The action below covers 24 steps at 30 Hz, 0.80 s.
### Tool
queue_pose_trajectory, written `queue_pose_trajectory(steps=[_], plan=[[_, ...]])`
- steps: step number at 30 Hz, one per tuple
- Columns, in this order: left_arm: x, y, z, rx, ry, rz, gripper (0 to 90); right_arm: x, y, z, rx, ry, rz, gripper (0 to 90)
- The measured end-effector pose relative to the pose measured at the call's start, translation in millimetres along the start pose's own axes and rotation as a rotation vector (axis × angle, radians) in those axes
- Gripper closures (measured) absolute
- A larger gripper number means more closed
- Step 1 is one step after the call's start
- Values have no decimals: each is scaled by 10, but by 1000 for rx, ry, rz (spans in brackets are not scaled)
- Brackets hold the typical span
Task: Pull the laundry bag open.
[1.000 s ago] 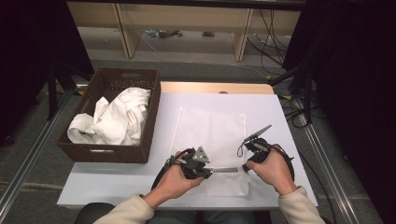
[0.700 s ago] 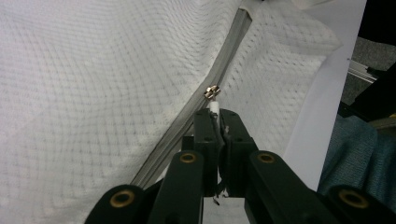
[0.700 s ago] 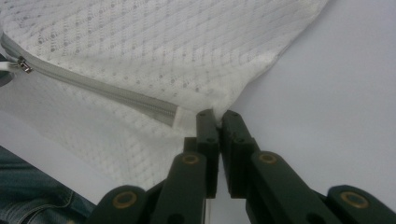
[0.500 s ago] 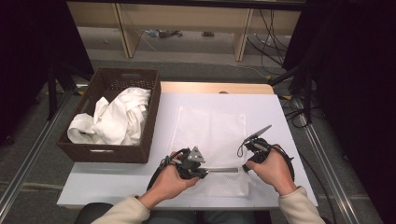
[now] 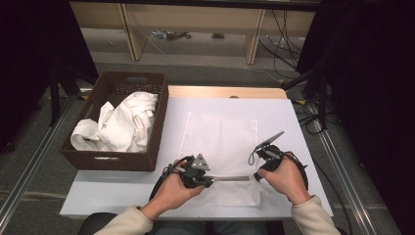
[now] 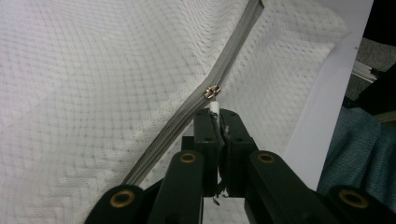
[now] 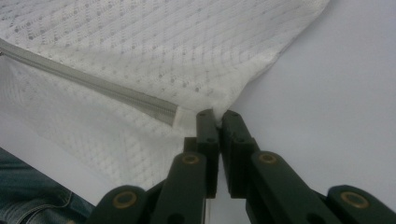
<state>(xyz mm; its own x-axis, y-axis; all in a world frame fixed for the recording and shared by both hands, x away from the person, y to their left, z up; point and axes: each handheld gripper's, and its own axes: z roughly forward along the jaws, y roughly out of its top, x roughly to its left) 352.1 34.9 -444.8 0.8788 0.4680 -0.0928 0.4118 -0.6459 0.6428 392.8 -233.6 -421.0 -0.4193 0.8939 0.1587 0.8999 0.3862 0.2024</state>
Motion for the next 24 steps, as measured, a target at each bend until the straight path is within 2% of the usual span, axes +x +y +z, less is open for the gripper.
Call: queue_pose_trajectory(steps=[1,6,10,11,12,13,16,17,18,19,20,21,22,24], plan=[[10,-3,-10,5,1,11,859,20,-2,-11,20,4,27,871],[28,-43,-47,2,8,-11,859,7,-5,-12,19,4,23,872],[72,-92,-101,11,15,-7,858,-7,-5,-17,19,14,22,872],[77,-108,-106,6,13,-23,859,-20,-7,-4,-7,5,8,872],[82,-121,-115,5,16,-29,859,-20,-7,-4,-7,5,8,872],[94,-129,-129,7,17,-20,859,-17,-13,5,-18,7,20,872],[113,-162,-153,11,15,-39,859,-38,-6,2,9,4,6,872],[123,-169,-168,22,19,-26,858,-38,-6,3,8,6,7,872],[120,-183,-161,10,21,-37,859,-41,-7,7,5,5,5,872],[123,-193,-158,12,16,-51,858,-57,-10,13,-15,6,-19,872],[125,-200,-166,15,22,-46,859,-66,-6,20,-17,3,-26,872],[131,-206,-169,16,23,-41,859,-39,-10,9,6,8,20,872],[135,-212,-174,21,25,-39,859,-26,-11,2,18,12,43,872],[143,-224,-179,21,25,-40,859,-36,-13,2,17,11,37,872]])
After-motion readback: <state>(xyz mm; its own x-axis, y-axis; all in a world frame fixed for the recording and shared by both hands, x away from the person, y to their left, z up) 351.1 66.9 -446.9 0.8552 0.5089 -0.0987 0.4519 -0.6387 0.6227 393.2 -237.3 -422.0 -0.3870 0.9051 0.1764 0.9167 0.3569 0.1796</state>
